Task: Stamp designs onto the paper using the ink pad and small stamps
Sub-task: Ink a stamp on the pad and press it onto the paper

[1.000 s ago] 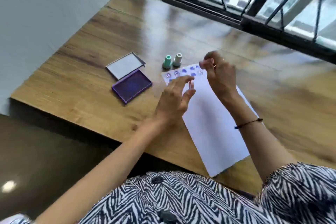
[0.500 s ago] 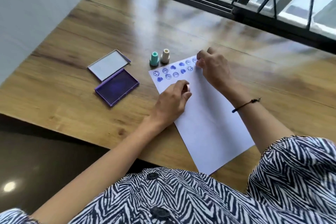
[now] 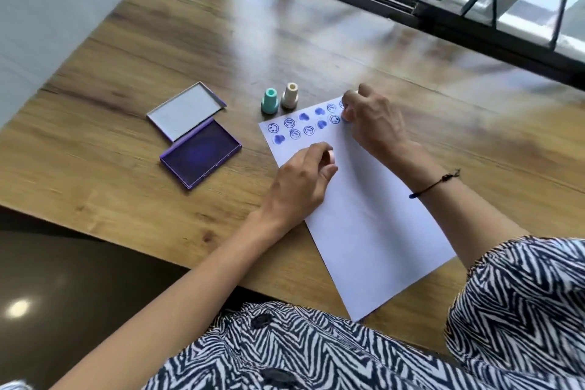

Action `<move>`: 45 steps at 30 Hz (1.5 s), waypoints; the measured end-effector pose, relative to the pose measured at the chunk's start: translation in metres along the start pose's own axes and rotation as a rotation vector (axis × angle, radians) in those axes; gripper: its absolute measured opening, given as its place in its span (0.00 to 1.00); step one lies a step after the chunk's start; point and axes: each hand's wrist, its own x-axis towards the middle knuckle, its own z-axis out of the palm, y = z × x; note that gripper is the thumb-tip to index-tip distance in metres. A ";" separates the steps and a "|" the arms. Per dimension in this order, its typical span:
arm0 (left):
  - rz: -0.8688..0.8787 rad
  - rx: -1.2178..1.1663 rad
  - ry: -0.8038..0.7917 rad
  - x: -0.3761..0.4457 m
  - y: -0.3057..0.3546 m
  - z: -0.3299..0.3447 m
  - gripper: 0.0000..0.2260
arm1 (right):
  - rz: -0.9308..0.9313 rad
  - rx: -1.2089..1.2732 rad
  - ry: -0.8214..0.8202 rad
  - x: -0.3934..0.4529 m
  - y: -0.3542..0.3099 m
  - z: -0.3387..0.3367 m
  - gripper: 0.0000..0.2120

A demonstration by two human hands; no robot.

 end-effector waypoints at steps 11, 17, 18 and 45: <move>0.026 0.005 0.006 0.000 -0.003 0.002 0.12 | -0.030 -0.006 0.056 0.000 0.001 0.006 0.07; 0.048 0.029 0.012 0.001 -0.003 0.002 0.12 | 0.004 0.008 0.046 -0.002 -0.005 0.004 0.08; 0.050 0.033 0.012 0.000 -0.003 0.002 0.11 | 0.020 0.036 0.027 -0.002 -0.005 0.001 0.08; -0.340 -0.474 0.547 -0.027 -0.014 -0.068 0.08 | -0.083 0.603 0.001 -0.062 -0.097 -0.025 0.07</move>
